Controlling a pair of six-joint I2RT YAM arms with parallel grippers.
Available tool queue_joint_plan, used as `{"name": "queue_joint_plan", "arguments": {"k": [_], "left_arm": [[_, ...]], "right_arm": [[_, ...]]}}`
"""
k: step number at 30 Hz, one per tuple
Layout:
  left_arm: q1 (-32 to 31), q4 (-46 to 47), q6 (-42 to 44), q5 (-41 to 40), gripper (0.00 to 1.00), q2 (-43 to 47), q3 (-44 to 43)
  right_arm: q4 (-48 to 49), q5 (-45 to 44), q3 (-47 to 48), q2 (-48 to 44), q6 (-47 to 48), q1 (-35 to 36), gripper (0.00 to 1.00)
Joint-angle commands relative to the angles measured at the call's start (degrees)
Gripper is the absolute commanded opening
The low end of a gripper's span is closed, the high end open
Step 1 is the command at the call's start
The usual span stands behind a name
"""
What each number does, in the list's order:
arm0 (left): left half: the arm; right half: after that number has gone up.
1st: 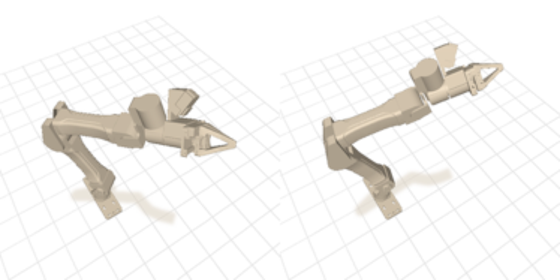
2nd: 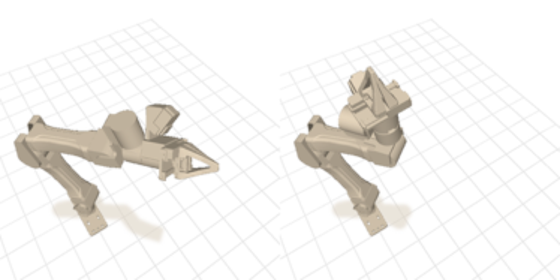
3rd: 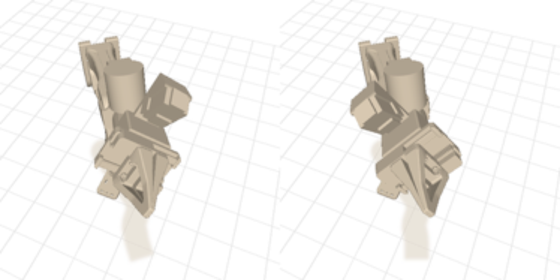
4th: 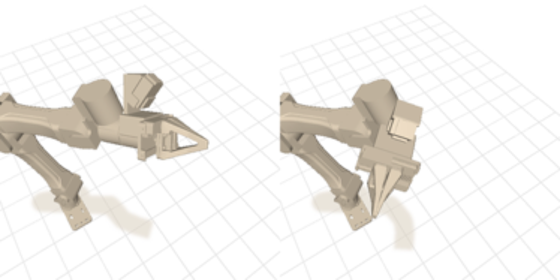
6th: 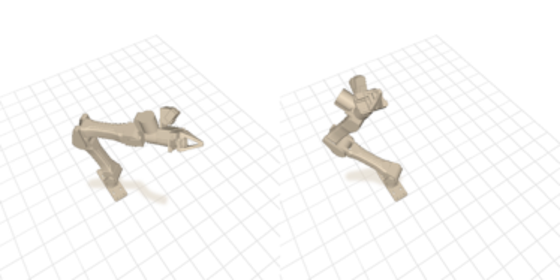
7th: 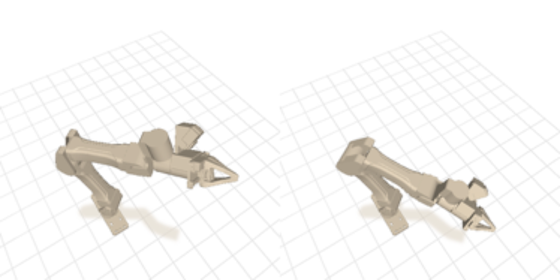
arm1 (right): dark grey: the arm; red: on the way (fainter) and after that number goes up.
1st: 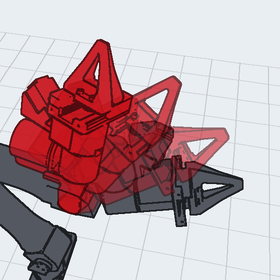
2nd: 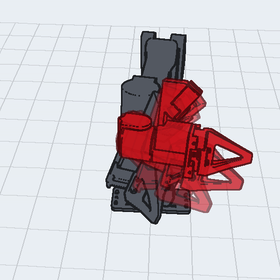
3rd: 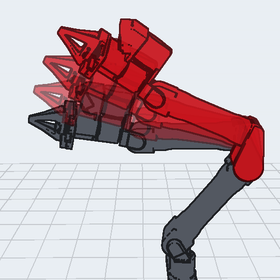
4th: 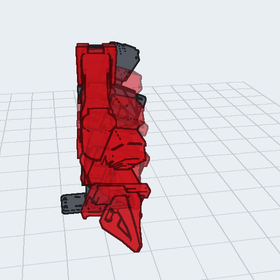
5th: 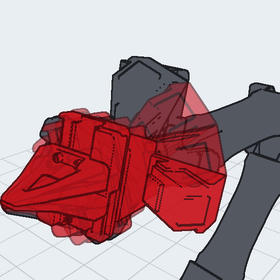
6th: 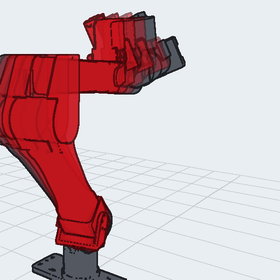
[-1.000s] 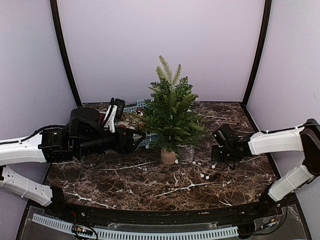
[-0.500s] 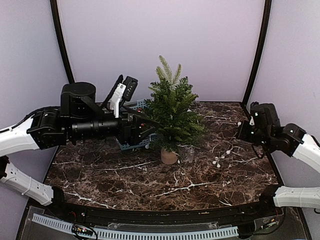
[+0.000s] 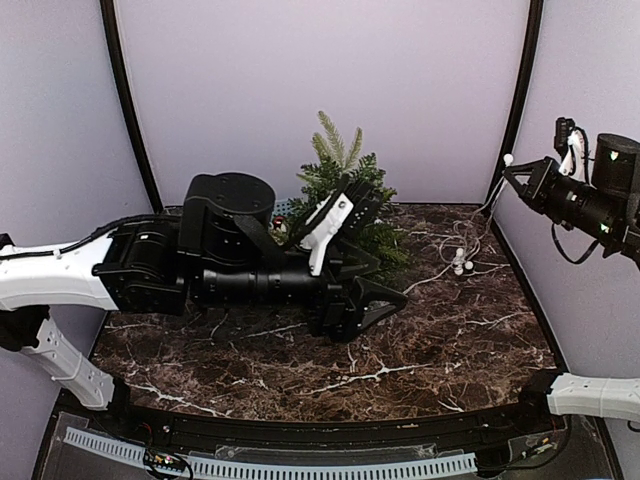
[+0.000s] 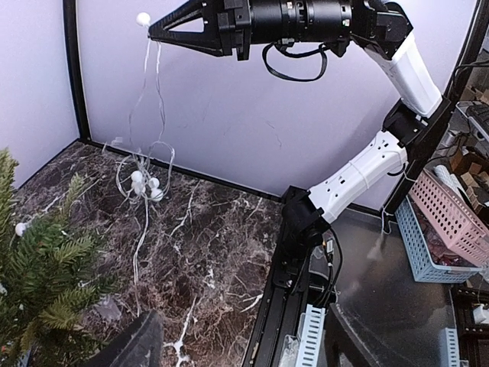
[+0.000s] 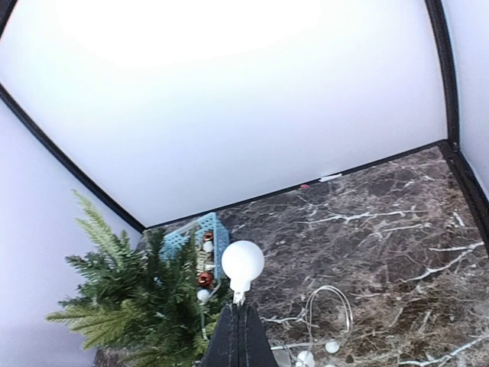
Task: Decorate the small christmas tree
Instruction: Pass from the right arm to the left
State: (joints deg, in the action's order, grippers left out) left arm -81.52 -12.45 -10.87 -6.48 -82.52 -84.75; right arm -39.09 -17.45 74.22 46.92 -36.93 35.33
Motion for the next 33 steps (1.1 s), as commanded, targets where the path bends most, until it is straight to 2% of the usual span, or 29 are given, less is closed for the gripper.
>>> {"name": "queue_joint_plan", "arguments": {"k": [1,7,13,18,25,30,33], "left_arm": [[-1.12,3.77,0.98,-1.93,0.75,-4.08,-4.24],[-1.14,1.93,1.23,-9.17,0.81,-11.08,-9.68],[-0.83,-2.89,1.77,-14.68,0.83,-17.34,-15.34],[-0.13,-5.29,1.63,-16.67,0.65,-20.04,-17.19],[0.77,-10.57,2.64,-23.11,0.58,-23.14,-20.19],[0.82,-10.09,5.14,-22.22,0.55,-25.11,-21.42],[0.88,-8.71,6.36,-21.8,0.48,-25.8,-21.55]], "right_arm": [[4.56,11.88,0.95,0.06,-0.37,-0.24,0.0],[10.04,22.02,-0.13,-1.05,-0.87,-0.26,0.0],[13.34,26.02,-1.18,-2.79,-0.9,-0.26,0.0],[14.27,27.76,-1.0,-3.33,-0.41,-0.26,0.0],[15.46,30.3,-1.75,-4.0,-0.3,-0.26,0.0],[15.58,31.6,-1.84,-3.52,-0.24,-0.26,0.0],[15.99,32.27,-2.01,-3.41,-0.42,-0.26,0.0]]}}
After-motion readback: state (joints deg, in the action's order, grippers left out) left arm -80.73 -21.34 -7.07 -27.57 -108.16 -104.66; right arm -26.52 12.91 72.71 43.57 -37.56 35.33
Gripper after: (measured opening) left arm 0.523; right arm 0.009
